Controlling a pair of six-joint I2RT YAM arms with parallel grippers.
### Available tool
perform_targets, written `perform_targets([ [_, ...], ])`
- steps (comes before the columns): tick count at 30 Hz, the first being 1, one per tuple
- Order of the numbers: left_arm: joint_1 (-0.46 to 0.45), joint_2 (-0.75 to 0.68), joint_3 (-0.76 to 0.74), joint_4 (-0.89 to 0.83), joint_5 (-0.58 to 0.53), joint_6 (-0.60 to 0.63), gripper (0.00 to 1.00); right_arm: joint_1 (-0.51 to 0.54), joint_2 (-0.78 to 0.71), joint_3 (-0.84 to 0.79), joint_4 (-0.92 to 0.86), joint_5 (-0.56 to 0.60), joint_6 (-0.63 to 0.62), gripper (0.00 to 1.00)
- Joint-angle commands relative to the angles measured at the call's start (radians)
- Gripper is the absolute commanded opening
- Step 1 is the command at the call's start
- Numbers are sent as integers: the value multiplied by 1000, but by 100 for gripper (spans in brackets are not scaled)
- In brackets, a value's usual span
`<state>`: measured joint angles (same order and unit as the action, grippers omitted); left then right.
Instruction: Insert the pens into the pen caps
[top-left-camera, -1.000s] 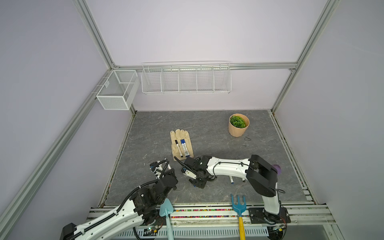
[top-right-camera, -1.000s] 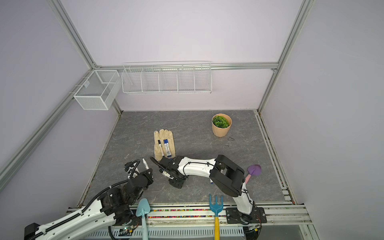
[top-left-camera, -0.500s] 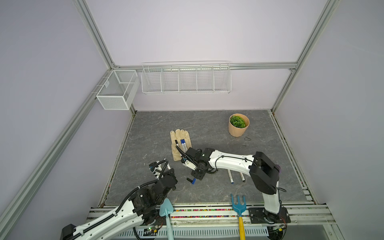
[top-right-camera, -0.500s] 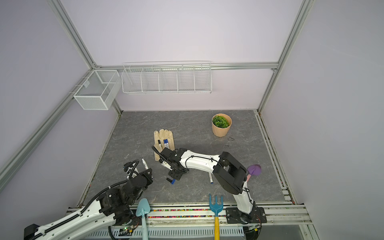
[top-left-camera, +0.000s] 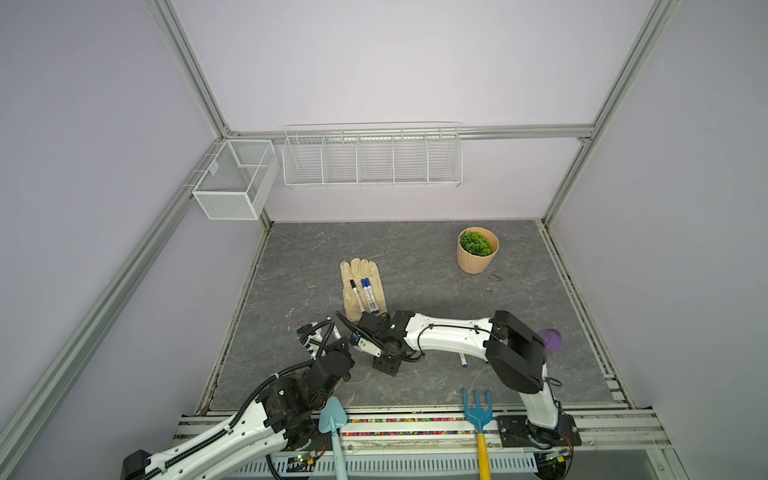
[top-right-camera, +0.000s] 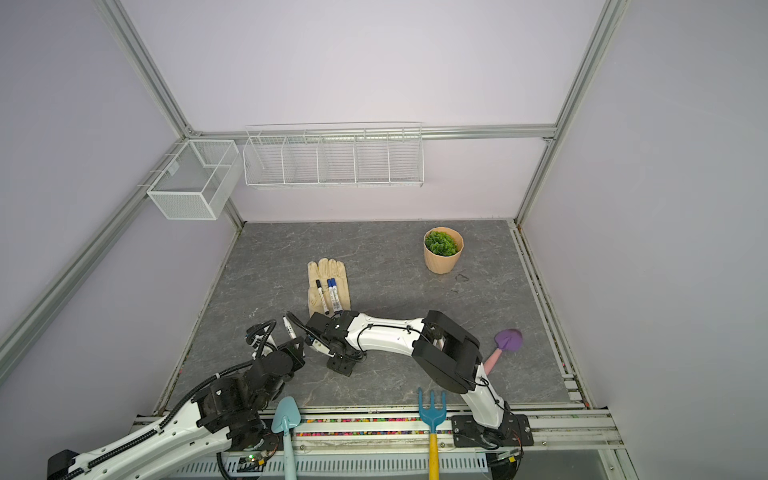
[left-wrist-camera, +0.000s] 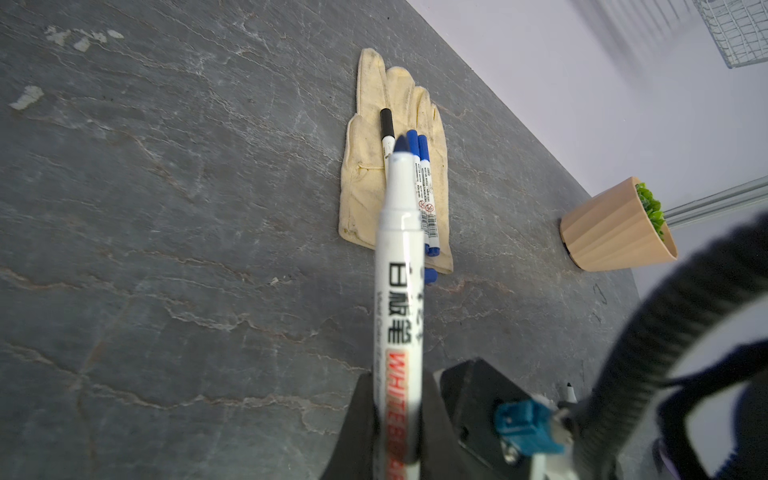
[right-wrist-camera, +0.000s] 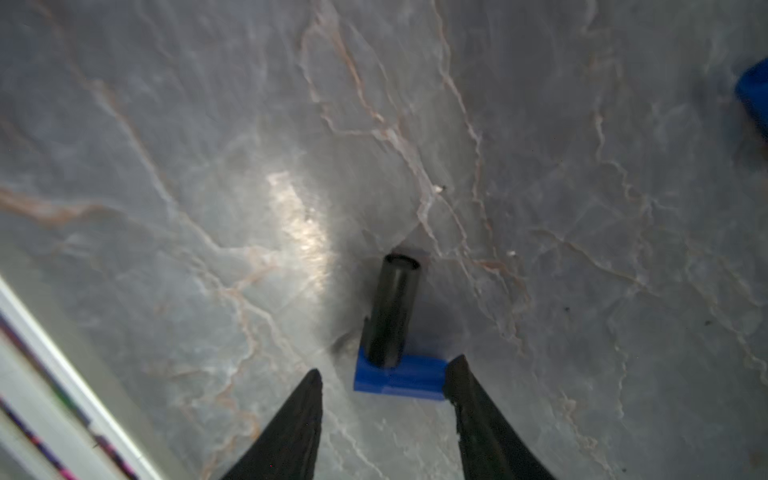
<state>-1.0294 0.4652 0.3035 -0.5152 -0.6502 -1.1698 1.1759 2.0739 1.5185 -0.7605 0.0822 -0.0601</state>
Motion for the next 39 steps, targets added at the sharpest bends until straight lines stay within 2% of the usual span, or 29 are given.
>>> perform_targets([
  [1, 3, -14, -8, -40, -25, -21, 0, -2, 15, 5, 16, 80, 2, 53],
  [7, 3, -10, -4, -42, -29, -19, 0, -15, -30, -66, 25, 116, 16, 54],
  [15, 3, 10, -9, -19, -27, -16, 0, -100, -189, -252, 31, 129, 64, 54],
  [20, 3, 34, -14, 15, -25, -10, 0, -109, -309, -354, 58, 74, 83, 54],
  [23, 3, 53, -15, 40, -21, -1, 0, -111, -326, -374, 63, 49, 100, 54],
  [29, 3, 69, -14, 59, -10, 5, 0, -161, -264, -336, 90, 29, 104, 51],
  [36, 3, 31, -12, 19, -16, 3, 0, -207, -199, -157, 46, 54, 65, 51],
  [39, 3, 17, -17, 8, -21, -4, 0, -213, -148, -58, 19, -6, 39, 51],
])
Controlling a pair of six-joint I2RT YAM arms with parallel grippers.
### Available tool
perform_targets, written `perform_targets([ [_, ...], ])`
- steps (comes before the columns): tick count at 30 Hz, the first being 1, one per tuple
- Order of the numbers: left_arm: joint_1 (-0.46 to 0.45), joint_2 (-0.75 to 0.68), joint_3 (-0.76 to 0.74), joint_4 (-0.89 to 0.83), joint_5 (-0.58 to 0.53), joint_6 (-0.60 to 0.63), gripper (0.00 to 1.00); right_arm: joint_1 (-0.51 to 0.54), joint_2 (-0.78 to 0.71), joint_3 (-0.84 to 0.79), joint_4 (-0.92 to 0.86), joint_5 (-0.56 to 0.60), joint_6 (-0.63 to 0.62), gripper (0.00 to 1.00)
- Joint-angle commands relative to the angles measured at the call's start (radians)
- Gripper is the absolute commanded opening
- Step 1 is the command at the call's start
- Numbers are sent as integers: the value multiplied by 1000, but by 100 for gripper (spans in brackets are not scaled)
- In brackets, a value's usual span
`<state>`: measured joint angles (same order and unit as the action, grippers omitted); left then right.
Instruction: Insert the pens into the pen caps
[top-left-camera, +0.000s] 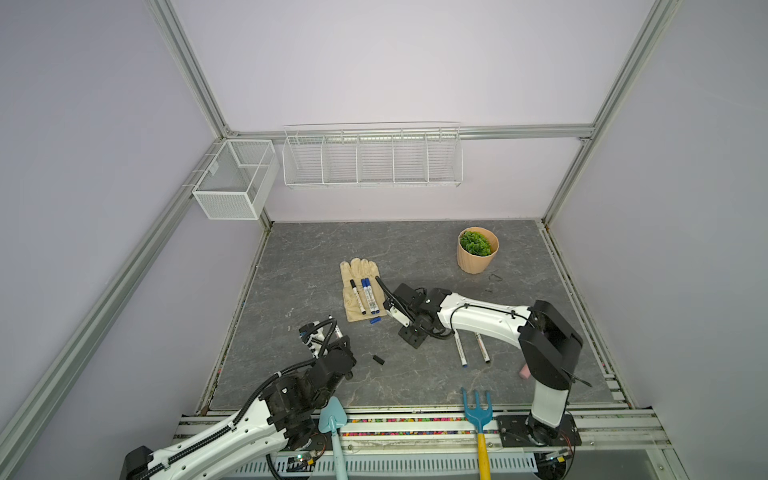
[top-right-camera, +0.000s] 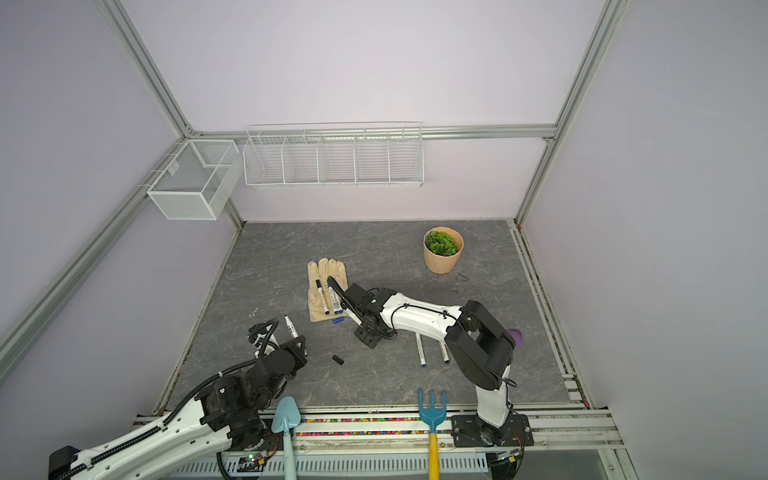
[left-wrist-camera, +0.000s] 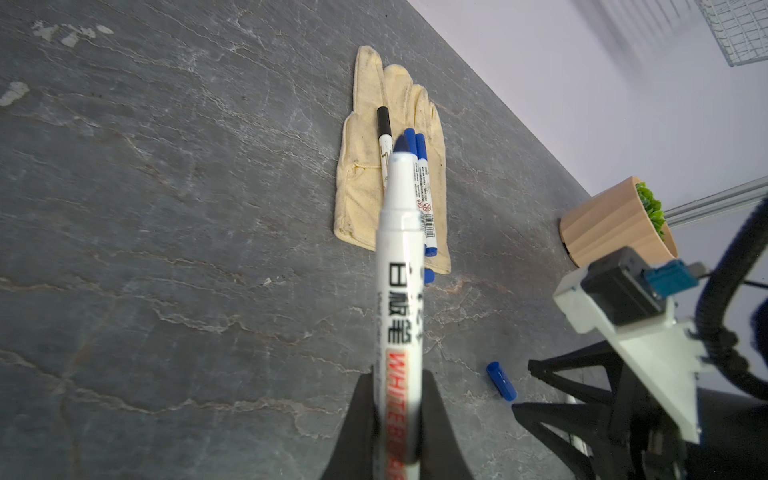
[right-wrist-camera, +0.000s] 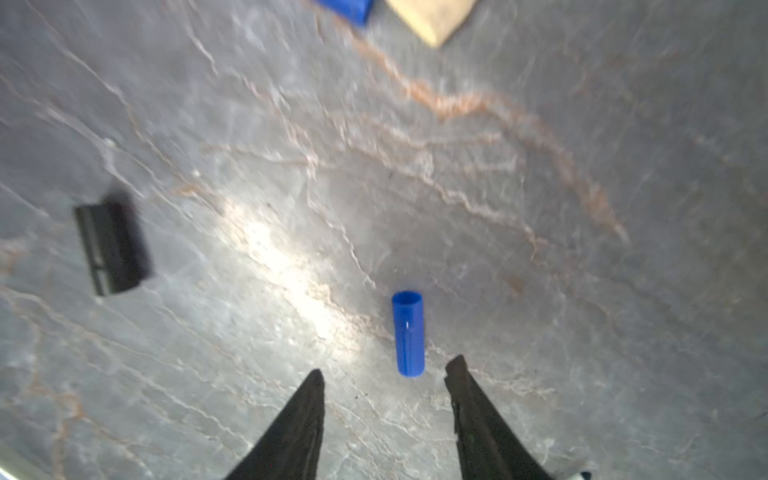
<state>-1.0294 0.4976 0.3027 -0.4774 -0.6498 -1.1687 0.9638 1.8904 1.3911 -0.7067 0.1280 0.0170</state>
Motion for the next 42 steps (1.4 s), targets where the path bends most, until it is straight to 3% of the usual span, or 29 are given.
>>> perform_targets([
  [1, 3, -18, -17, -34, -21, -10, 0, 0, 57, 103, -46, -74, -40, 51],
  [8, 3, -27, -16, -39, -16, -13, 0, 1, 290, 401, -186, -160, 9, 51],
  [18, 4, -105, -31, -119, -19, -21, 0, 2, 452, 588, -185, -74, 198, 56],
  [30, 3, -308, -52, -302, -29, -69, 0, 6, 553, 677, -217, -70, 326, 59],
  [42, 3, -277, -49, -280, -28, -62, 0, -3, 504, 578, -200, 63, 438, 58],
])
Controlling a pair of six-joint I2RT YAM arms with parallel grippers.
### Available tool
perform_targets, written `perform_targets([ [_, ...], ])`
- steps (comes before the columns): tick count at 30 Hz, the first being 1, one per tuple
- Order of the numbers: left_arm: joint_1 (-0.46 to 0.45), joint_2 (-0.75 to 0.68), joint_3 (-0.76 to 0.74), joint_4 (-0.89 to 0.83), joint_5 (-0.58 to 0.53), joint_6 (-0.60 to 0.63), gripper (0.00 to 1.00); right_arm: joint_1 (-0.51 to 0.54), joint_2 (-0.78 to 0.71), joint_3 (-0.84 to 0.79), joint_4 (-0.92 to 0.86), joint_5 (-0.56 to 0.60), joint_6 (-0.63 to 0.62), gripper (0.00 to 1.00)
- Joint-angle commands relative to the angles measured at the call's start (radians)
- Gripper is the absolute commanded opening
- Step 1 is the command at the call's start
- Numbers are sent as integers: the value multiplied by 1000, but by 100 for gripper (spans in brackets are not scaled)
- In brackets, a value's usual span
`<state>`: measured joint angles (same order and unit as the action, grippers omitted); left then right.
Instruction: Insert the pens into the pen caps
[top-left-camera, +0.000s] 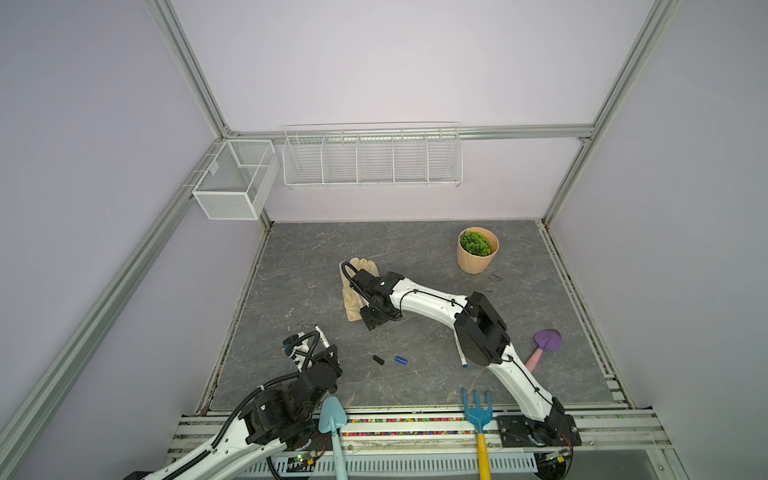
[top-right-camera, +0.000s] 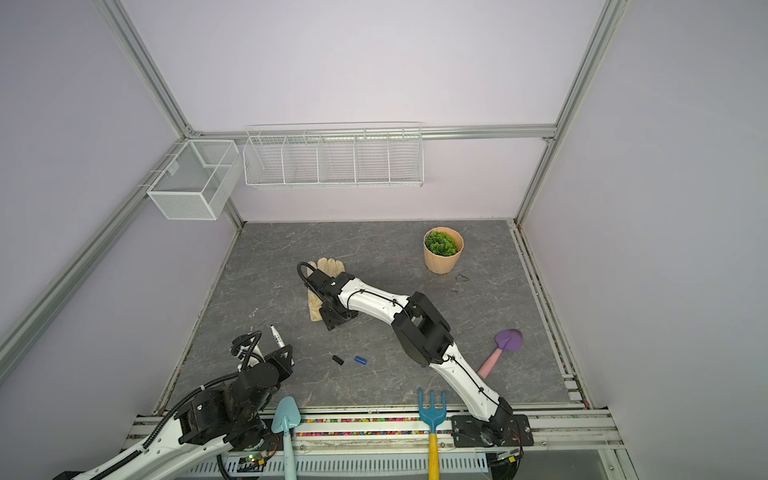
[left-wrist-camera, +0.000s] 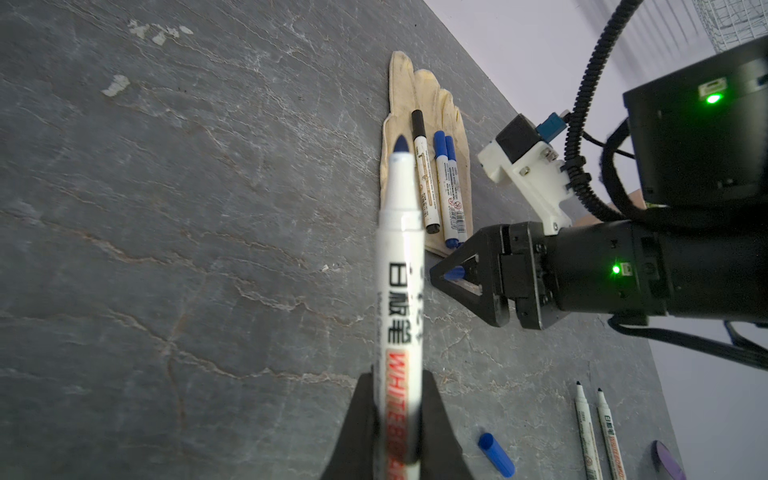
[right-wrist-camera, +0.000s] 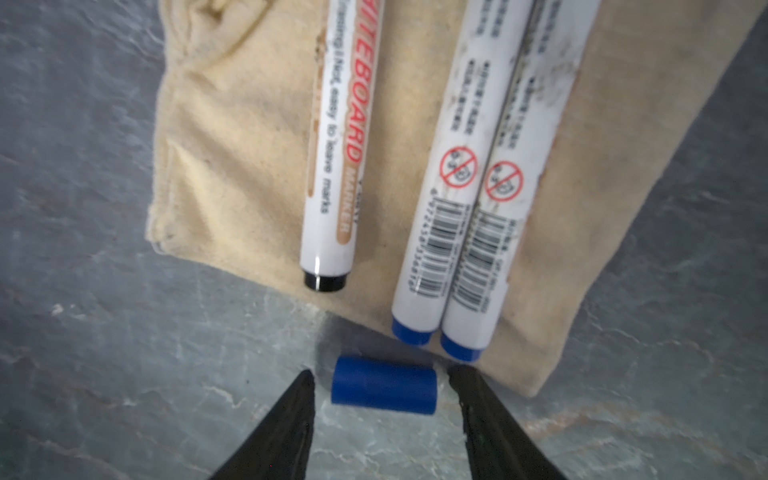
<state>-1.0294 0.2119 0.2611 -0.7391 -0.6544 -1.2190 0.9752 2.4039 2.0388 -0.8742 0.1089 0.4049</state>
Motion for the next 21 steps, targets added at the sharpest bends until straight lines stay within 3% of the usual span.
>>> perform_targets([
  [1, 3, 14, -9, -10, -24, -10, 0, -18, -22, -90, -31, 87, 51, 58],
  [11, 3, 90, -2, 69, -23, 8, 0, -80, -266, -449, 118, 54, 57, 57],
  [15, 3, 118, 6, 89, -22, 18, 0, -50, -444, -634, 223, -30, -106, 56],
  [21, 3, 126, -4, 115, -18, 13, 0, 118, -626, -809, 174, -165, -374, 57],
])
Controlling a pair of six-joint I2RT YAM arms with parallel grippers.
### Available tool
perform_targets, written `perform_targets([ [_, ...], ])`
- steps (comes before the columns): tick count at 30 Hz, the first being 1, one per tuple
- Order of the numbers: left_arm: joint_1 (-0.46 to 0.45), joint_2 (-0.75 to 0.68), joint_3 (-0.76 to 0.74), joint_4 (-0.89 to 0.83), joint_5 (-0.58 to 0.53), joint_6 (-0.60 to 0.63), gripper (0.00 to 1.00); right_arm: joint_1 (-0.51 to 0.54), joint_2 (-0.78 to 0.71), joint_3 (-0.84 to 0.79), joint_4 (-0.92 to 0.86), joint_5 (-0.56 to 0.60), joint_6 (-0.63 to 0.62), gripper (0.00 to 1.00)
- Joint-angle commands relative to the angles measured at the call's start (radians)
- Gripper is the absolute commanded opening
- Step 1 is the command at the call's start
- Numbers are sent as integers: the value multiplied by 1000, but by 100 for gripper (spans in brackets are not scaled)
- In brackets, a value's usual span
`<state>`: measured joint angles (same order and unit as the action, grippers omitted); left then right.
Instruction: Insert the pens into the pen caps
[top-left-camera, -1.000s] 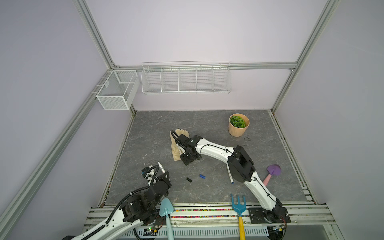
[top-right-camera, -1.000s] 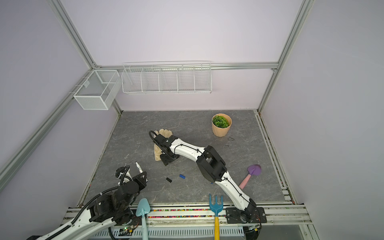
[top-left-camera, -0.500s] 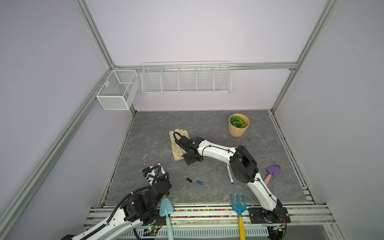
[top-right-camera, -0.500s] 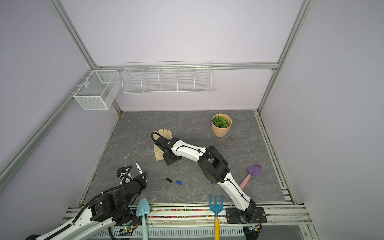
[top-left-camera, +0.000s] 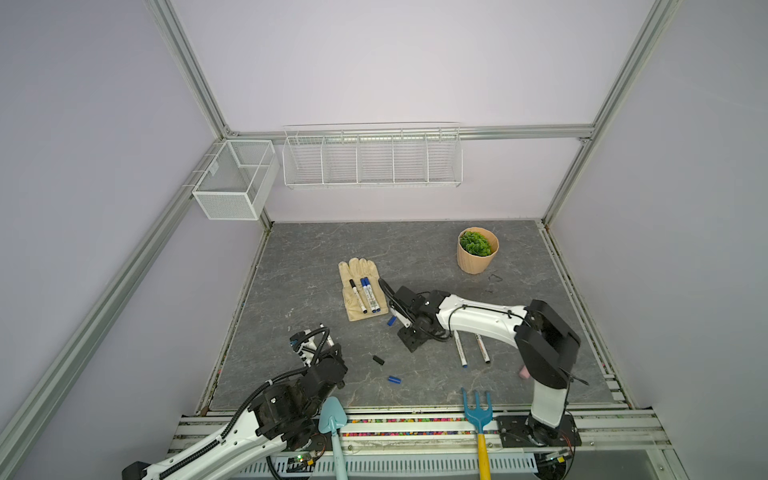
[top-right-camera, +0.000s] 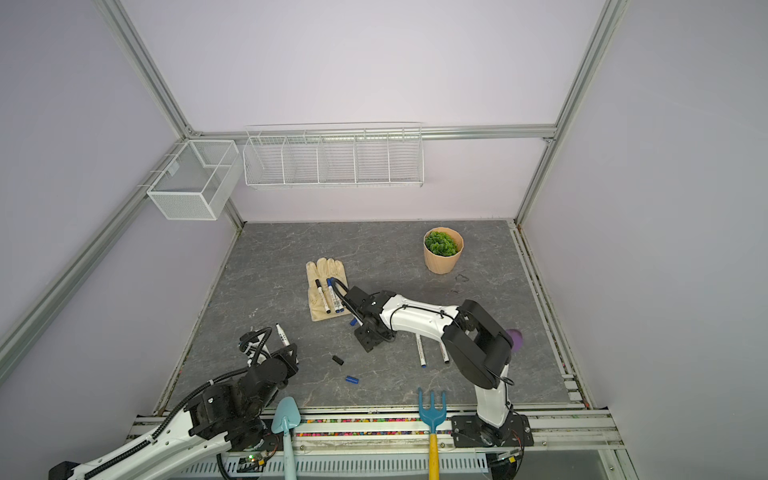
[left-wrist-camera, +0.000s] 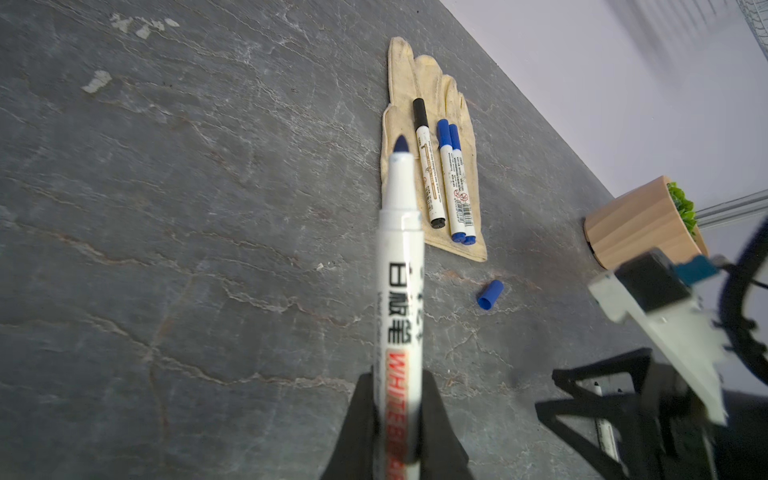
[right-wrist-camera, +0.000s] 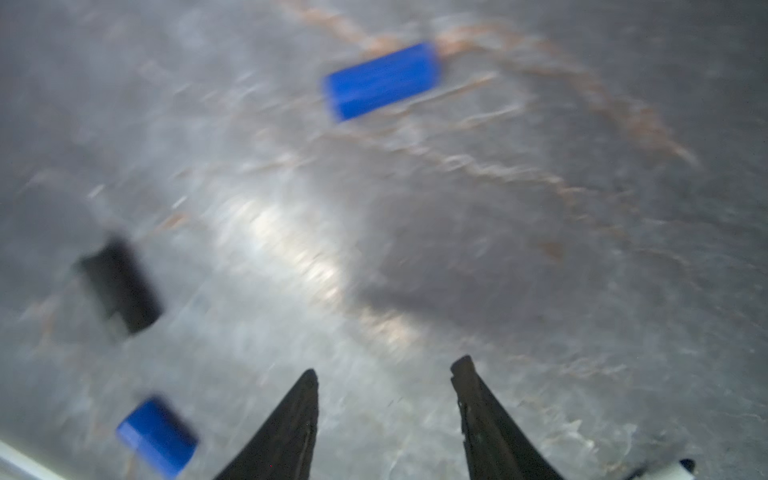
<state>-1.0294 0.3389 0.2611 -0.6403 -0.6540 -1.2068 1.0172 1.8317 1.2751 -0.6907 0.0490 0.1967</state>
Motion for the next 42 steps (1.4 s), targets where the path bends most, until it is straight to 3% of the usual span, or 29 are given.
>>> perform_targets([
  [1, 3, -2, -5, 13, -18, -2, 0, 113, -65, -55, -25, -122, -188, 57],
  [5, 3, -5, -2, 5, -8, 2, 0, 224, -50, -33, -84, -176, -268, 62],
  [10, 3, -7, 15, -28, -8, 4, 0, 240, 62, 60, -133, -249, -325, 65],
  [13, 3, -15, 14, -38, -20, 4, 0, 263, 168, 98, -109, -238, -305, 61],
  [15, 3, -23, 10, -35, -24, 5, 0, 299, 262, 156, -153, -174, -291, 56],
  [19, 3, -43, 41, -65, -55, -6, 0, 354, 324, 190, -189, 103, -297, 36],
  [23, 3, -31, 105, -105, -72, -11, 0, 336, 307, 121, -124, 160, -276, 17],
  [27, 3, 30, 183, -155, -79, 2, 0, 273, 246, 54, -37, 108, -210, 9],
  [33, 2, 93, 213, -111, -38, 21, 0, 145, 110, -10, 17, 89, -149, 16],
  [36, 2, 112, 194, -68, -10, 24, 0, 146, -27, -86, 51, 67, -155, 32],
  [39, 2, 121, 175, -21, 8, 29, 0, 146, -127, -133, 11, 29, -83, 48],
  [42, 2, 138, 161, 25, 21, 49, 0, 146, -157, -150, -79, -21, -47, 56],
])
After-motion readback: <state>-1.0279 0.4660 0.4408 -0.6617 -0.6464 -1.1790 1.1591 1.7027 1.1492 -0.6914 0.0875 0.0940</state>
